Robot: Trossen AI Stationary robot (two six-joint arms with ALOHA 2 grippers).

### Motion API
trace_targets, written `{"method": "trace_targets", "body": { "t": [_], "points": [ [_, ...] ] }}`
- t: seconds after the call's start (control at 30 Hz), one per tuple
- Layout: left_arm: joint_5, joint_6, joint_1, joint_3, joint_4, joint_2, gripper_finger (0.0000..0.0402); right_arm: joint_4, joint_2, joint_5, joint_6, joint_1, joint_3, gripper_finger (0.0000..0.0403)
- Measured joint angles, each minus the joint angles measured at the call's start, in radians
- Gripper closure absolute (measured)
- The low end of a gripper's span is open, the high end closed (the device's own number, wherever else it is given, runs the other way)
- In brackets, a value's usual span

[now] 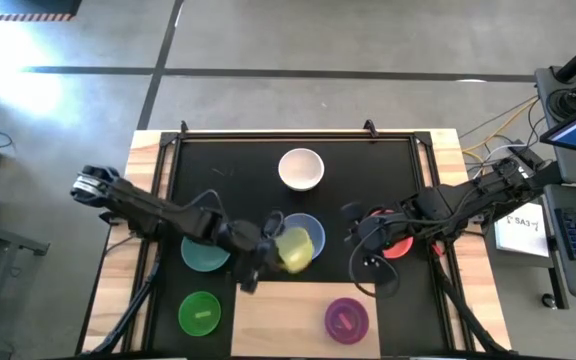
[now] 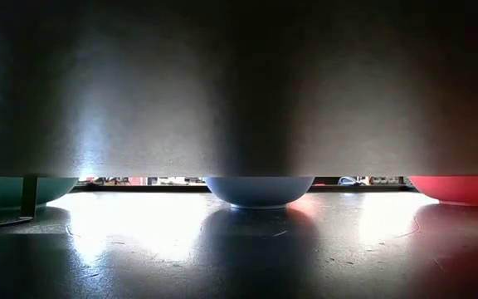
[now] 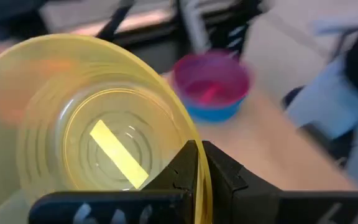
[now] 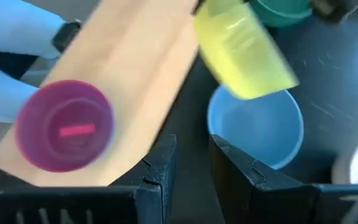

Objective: Place and stack bowls onto a shelf
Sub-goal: Stack the small yellow bowl on top of the small pink bowl on the shelf

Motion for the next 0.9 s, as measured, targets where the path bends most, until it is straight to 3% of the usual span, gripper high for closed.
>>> {"method": "trace_targets", "body": {
  "t": [0.1,0.43,0.7,0.9],
  "points": [
    [0.047,0.004,-0.026,0.000,0.124,0.053,0.0402,0.025,0.000,-0.040,-0.027,0.000,-0.001,0.0316],
    [0.058,0.084,-0.078,0.001,0.370,0.176,0.0401,0.214,0.001,-0.164,-0.051,0.000,-0.090,0.0316],
    [0.122,0.119,-0.110,0.097,0.351,0.252,0.0401,0.280,0.003,-0.167,-0.078,0.000,-0.120,0.0316],
    [0.137,0.167,-0.110,0.212,0.175,0.310,0.0401,0.295,0.005,-0.276,-0.111,0.000,-0.138,0.0316]
  ]
}}
